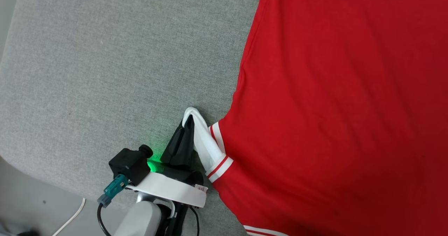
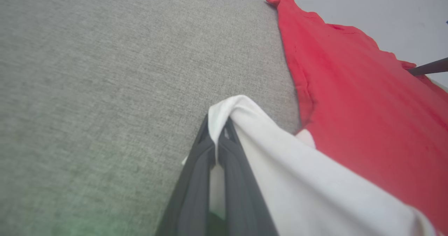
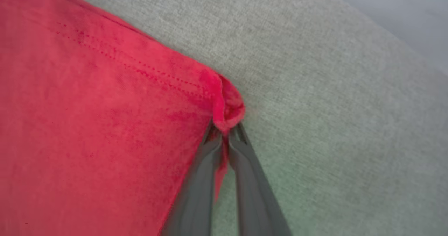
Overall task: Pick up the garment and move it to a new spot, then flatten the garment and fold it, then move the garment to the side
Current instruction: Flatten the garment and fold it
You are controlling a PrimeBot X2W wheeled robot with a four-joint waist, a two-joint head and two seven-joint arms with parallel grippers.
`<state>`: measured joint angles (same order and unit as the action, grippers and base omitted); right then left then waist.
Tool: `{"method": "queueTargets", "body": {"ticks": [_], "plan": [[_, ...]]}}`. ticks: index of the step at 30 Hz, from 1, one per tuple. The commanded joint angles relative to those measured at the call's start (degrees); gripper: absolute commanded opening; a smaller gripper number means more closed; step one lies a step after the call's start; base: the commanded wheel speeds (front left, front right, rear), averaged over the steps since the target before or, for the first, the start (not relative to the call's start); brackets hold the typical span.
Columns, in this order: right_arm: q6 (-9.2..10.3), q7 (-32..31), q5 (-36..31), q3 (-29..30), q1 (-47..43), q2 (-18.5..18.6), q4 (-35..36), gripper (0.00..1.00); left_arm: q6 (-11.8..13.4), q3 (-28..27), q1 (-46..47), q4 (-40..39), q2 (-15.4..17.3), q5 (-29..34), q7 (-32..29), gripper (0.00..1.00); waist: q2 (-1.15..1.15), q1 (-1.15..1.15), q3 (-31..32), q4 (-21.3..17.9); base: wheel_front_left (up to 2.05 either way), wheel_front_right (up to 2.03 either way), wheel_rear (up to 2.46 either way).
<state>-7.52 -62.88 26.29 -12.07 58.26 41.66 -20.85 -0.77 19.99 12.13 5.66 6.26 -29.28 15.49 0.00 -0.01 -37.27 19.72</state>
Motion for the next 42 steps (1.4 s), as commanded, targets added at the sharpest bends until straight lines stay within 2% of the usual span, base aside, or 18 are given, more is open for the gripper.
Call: {"method": "queueTargets", "body": {"ticks": [1, 10, 17, 25, 30, 42], "plan": [[0.06, 1.3, 1.3, -0.2, -2.3, -0.6, -2.3, 0.00, 0.0, -0.6, -0.5, 1.3, -0.3, 0.4, -0.6, 0.00, 0.00, 0.01, 1.3, -0.7, 0.00, 0.00, 0.00], [0.06, 11.4, 5.7, -5.1, -2.7, -0.9, -1.7, 0.00, 0.1, -3.6, -4.3, 1.3, 0.4, 0.7, -0.4, 0.00, 0.00, 0.01, 9.4, -4.8, 0.00, 0.00, 0.00], [0.06, 18.0, 12.2, -9.6, -9.9, 2.3, 2.4, 0.00, 0.8, -5.1, -8.2, 2.0, 2.1, -0.3, -0.7, 0.00, 0.00, 0.01, 16.7, -8.3, 0.00, 0.00, 0.00], [0.06, 23.2, 17.5, -10.0, -23.6, 6.9, 7.8, 0.00, 2.0, -6.7, -12.3, 1.4, 4.5, -1.6, -2.3, 0.00, 0.00, 0.01, 23.0, -11.8, 0.00, 0.00, 0.00], [0.06, 24.5, 19.5, -9.1, -34.0, 8.6, 9.4, 0.00, 2.3, -7.2, -14.6, 1.2, 5.6, -2.2, -3.1, 0.00, 0.00, 0.01, 26.4, -13.4, 0.00, 0.00, 0.00], [0.06, 25.3, 22.6, -2.8, -57.9, 5.9, 11.9, 0.00, 3.2, -8.5, -18.9, -0.1, 7.7, -3.6, -4.5, 0.00, 0.00, 0.01, 31.1, -15.5, 0.00, 0.00, 0.00]]}}
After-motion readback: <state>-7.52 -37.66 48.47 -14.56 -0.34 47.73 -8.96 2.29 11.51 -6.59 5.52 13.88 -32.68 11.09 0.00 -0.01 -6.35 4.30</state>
